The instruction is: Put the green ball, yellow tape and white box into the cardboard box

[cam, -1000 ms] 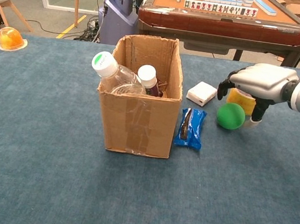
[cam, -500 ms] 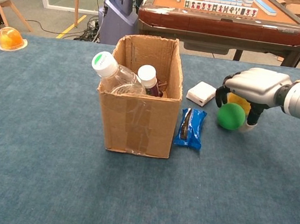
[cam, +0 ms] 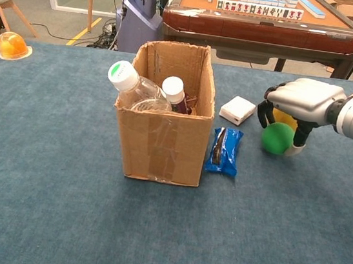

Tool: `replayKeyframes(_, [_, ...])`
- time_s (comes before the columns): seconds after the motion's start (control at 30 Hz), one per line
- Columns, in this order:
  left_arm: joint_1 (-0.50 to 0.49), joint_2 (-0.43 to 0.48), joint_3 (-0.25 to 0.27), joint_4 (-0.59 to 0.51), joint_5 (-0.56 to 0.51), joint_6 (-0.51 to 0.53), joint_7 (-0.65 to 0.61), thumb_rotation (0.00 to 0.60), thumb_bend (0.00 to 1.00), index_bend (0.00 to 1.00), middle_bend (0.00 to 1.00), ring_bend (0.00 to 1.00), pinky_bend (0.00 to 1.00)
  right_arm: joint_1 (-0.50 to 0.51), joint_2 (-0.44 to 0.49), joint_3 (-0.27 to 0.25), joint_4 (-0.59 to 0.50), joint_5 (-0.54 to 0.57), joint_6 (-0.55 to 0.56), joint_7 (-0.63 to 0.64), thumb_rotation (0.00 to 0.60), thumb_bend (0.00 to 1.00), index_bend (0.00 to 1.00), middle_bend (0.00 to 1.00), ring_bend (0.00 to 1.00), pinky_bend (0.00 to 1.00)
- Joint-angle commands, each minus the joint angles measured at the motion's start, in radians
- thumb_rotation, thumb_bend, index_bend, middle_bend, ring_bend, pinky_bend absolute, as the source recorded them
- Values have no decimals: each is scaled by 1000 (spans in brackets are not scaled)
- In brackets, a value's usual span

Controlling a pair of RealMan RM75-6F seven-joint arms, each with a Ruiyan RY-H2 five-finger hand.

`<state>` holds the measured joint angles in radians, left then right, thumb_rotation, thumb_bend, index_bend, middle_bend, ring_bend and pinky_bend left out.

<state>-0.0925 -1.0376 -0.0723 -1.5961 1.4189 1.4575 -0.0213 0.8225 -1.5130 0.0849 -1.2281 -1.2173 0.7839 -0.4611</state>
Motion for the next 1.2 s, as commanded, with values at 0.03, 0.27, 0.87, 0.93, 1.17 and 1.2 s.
replayKeyframes(0.03, [0,0,-1,-1,-1,0,0,600,146,469,441,410,569,-7,23,12,-34,-6,27,11,600,0,496,448,101,137])
replayKeyframes(0.27, [0,1,0,0,-4,-4,2,600,146,469,441,410,569,-22,118,64,-162,-30,125,33,600,0,498,449,101,136])
replayKeyframes(0.87, [1,-5,-4,10,-7,8,49,600,146,469,441,410,569,44,190,196,-382,-20,226,-32,600,0,498,449,101,136])
replayKeyframes(0.93, [3,-4,-6,10,-9,13,50,600,146,469,441,410,569,55,168,198,-376,-24,227,-31,600,0,498,449,101,136])
replayKeyframes(1.17, [11,9,-19,2,-24,30,54,600,146,469,441,410,569,98,67,196,-299,-62,228,13,600,0,498,442,103,136])
replayKeyframes(1.2, [13,11,-20,1,-26,34,53,600,146,469,441,410,569,104,48,196,-280,-72,232,29,600,0,498,441,104,136])
